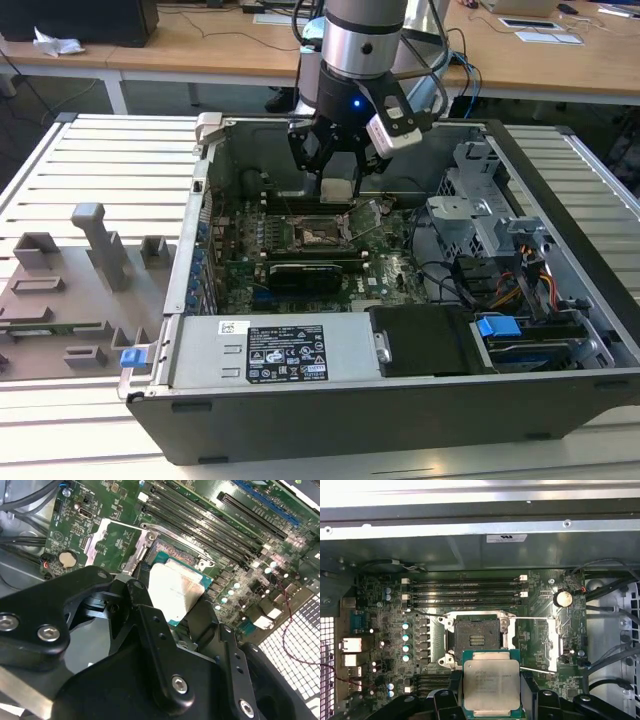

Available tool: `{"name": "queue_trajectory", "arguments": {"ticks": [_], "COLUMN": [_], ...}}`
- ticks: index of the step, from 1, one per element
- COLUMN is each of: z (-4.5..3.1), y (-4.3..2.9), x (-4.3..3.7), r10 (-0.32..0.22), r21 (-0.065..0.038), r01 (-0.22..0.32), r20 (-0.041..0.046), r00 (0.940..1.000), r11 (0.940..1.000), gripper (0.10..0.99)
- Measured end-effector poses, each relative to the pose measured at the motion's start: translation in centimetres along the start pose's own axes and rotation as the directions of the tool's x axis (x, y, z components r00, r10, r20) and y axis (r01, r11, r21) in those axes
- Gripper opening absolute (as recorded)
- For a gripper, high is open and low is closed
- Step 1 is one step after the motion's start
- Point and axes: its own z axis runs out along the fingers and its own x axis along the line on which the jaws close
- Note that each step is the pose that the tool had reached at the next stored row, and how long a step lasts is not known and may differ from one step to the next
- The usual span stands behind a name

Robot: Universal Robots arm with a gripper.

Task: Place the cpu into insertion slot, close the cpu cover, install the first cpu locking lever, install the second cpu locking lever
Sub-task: 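Place the cpu into insertion slot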

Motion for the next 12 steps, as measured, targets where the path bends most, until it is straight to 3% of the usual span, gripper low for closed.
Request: {"name": "queue_trajectory", "arguments": {"ticks": [12], "z": [1.51], "y": [-0.06], "x": [-0.03], "r10": [0.000], "r21": [0.000], "r01": [0.000], "r20": [0.0000], "r00": [1.0000], "r11": [1.0000], "gripper": [0.541]}}
